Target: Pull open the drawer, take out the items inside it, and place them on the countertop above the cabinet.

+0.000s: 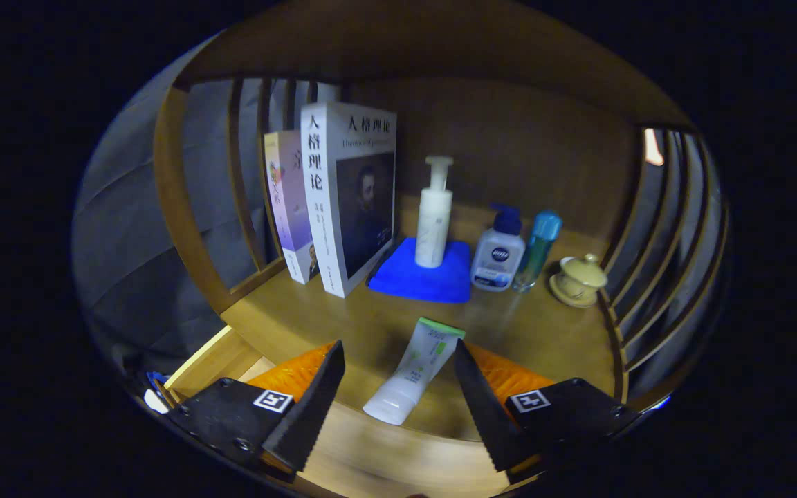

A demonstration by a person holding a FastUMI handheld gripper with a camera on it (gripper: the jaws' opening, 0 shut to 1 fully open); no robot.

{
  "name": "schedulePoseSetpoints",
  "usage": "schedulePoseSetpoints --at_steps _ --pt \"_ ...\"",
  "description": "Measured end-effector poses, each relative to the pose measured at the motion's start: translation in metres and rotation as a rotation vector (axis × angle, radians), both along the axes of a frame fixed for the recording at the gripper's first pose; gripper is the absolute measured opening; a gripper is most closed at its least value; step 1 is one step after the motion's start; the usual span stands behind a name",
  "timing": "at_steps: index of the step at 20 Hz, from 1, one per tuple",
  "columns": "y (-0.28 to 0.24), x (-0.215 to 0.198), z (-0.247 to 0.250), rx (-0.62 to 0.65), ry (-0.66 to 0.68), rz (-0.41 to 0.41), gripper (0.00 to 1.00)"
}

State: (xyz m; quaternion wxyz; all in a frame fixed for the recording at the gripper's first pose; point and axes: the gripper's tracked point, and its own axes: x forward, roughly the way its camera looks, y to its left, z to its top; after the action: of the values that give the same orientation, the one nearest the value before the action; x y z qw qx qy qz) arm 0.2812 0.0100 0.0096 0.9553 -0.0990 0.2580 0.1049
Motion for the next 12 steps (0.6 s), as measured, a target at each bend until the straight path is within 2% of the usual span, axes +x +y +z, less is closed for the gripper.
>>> schedulePoseSetpoints --at_steps 2,6,12 --pt "0.001 -0.027 0.010 -0.012 -0.103 -0.019 0.96" --pt "0.014 -0.099 0.004 -0.002 -0.241 -0.014 0.97" --pt "0.034 -0.199 -0.025 0.024 -0.361 -0.038 0.98"
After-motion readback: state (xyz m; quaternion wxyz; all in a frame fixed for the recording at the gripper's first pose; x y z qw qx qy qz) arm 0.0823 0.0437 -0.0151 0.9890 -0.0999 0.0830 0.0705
